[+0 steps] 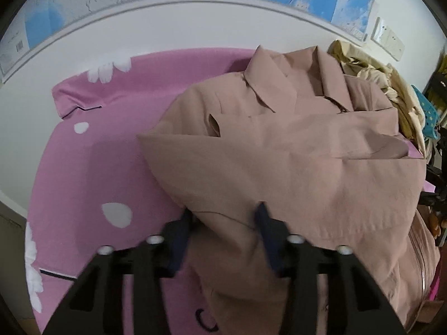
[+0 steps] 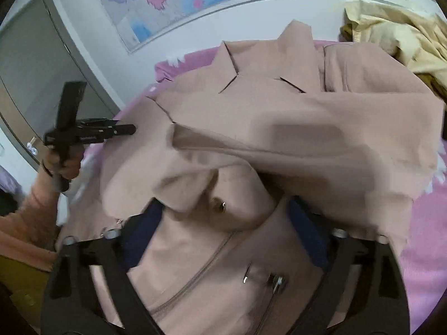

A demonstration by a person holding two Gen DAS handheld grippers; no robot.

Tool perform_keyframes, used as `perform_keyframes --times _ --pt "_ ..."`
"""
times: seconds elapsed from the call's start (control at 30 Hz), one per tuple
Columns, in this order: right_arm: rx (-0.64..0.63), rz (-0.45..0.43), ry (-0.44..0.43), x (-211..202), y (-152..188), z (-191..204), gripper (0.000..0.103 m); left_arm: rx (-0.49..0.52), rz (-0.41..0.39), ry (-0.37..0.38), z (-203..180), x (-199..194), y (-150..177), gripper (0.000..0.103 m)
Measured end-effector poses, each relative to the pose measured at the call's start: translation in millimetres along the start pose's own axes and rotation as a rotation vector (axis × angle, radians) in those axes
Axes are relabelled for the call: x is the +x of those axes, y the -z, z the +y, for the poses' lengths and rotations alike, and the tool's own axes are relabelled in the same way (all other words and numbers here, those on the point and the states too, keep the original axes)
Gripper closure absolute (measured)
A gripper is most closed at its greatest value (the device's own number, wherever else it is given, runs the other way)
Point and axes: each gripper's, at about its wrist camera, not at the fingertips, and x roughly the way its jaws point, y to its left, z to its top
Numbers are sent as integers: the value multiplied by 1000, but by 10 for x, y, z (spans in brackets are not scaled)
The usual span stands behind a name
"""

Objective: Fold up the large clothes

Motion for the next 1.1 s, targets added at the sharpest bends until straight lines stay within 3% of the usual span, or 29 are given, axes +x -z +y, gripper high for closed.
perform_keyframes --times 0.03,0.07,0.1,0.13,0.27,0.4,0.53,0.7,0.73,0.77,0.83,0.93,1.0,1.07,1.1 --pt "-12 7 -20 12 -12 4 51 -3 -8 -5 -5 7 -15 74" --pt "-12 15 -44 4 -36 8 86 -4 -17 -12 -11 -1 -26 81" --pt "-6 13 -62 -63 -83 15 96 -11 -33 -19 -9 -39 -51 88" --pt "-8 -11 -65 -155 -123 15 99 -26 -46 -16 0 -82 -72 91" --pt "31 -141 -108 -913 -372 -130 99 -80 -118 22 40 -306 -196 95" --pt "78 -193 11 -1374 -596 -406 99 -119 -165 51 14 -314 -326 91" --pt "127 -126 172 -1225 -644 -752 98 -138 -133 27 -62 -14 -387 85" --pt "230 -38 201 -749 -441 -1105 88 -102 -74 -26 -152 243 -349 75" --pt "244 -36 179 -715 -386 -1141 74 -92 -78 -24 -159 228 -336 72" --pt "259 -51 171 -736 -331 -1149 47 -86 -83 -13 -170 186 -324 64" --pt "260 -93 162 -798 -274 -1134 27 -80 -109 3 -166 87 -292 60" --pt "273 -114 126 -829 -159 -1135 27 -51 -140 24 -225 -50 -219 49" --pt "263 -68 169 -696 -144 -1130 30 -18 -132 15 -291 -40 -192 48" --pt "250 -31 199 -576 -165 -1126 66 20 -118 -21 -368 30 -178 48" --pt "245 -16 209 -543 -165 -1123 74 28 -106 -40 -398 84 -172 49"
